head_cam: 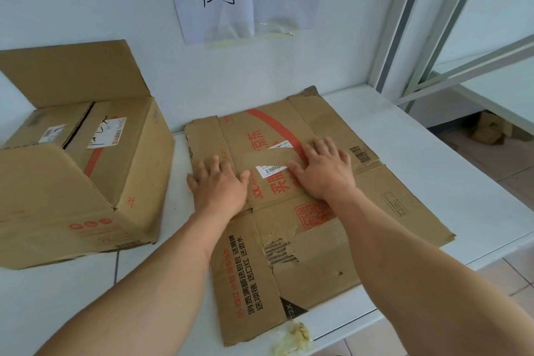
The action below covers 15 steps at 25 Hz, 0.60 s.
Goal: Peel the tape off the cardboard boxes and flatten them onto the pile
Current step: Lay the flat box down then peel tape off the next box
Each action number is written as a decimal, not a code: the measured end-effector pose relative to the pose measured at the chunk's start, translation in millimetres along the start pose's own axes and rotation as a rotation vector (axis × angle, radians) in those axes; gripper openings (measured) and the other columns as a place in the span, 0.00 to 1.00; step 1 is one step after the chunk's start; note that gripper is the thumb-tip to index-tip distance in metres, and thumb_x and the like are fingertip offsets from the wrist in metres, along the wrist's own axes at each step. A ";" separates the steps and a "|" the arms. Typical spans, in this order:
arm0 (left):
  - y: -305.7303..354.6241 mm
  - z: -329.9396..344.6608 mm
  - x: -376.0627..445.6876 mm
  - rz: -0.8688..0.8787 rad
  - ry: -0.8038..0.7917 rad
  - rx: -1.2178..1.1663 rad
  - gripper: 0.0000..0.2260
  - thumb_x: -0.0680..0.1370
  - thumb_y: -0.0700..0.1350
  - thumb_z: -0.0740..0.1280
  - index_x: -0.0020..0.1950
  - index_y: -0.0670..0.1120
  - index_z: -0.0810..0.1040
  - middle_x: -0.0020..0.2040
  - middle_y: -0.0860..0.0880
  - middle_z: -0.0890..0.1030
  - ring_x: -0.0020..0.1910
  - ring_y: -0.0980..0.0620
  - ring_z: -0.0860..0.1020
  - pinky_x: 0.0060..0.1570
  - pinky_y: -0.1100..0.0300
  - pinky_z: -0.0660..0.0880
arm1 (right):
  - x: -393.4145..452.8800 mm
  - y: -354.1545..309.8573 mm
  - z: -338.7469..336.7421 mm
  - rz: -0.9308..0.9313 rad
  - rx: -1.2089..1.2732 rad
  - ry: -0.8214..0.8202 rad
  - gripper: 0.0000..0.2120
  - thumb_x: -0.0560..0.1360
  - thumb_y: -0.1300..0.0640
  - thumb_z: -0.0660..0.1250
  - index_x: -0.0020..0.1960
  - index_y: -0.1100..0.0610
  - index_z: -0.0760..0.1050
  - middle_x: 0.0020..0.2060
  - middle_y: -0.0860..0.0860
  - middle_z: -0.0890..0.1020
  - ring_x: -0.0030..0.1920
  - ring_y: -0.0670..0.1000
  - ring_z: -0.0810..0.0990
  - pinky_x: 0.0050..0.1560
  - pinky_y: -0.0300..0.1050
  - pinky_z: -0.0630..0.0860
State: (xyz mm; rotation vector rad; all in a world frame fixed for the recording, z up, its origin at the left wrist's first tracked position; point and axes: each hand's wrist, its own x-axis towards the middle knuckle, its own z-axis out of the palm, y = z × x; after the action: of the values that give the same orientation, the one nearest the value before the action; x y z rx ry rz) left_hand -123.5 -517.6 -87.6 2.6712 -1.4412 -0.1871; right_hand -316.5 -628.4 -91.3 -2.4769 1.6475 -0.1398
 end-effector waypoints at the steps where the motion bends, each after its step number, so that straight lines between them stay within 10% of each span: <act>1: 2.8 4.4 1.6 -0.044 -0.035 -0.025 0.29 0.81 0.62 0.46 0.78 0.47 0.57 0.80 0.47 0.50 0.78 0.42 0.46 0.74 0.39 0.47 | 0.0 -8.7 5.0 -0.023 0.003 -0.006 0.37 0.76 0.28 0.43 0.79 0.47 0.55 0.80 0.51 0.51 0.79 0.51 0.44 0.77 0.57 0.45; 9: -13.4 -7.3 -7.0 0.031 -0.139 -0.016 0.28 0.83 0.59 0.44 0.80 0.47 0.50 0.80 0.47 0.46 0.78 0.44 0.44 0.75 0.44 0.45 | -0.9 -18.9 3.5 0.023 -0.043 -0.017 0.37 0.76 0.28 0.41 0.79 0.46 0.55 0.80 0.50 0.54 0.79 0.52 0.48 0.77 0.55 0.48; 15: -36.0 -58.2 -63.5 0.253 -0.049 -0.146 0.17 0.84 0.49 0.52 0.70 0.47 0.71 0.73 0.49 0.68 0.68 0.47 0.70 0.63 0.51 0.70 | -30.9 -82.7 -13.0 0.001 0.032 0.011 0.26 0.82 0.42 0.48 0.73 0.53 0.67 0.75 0.52 0.65 0.76 0.54 0.59 0.74 0.57 0.57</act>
State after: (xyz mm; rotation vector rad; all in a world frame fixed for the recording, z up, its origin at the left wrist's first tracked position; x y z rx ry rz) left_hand -119.4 -443.0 -31.6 2.3607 -1.6914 -0.3244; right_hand -255.7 -569.6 -62.7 -2.4561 1.6385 -0.1787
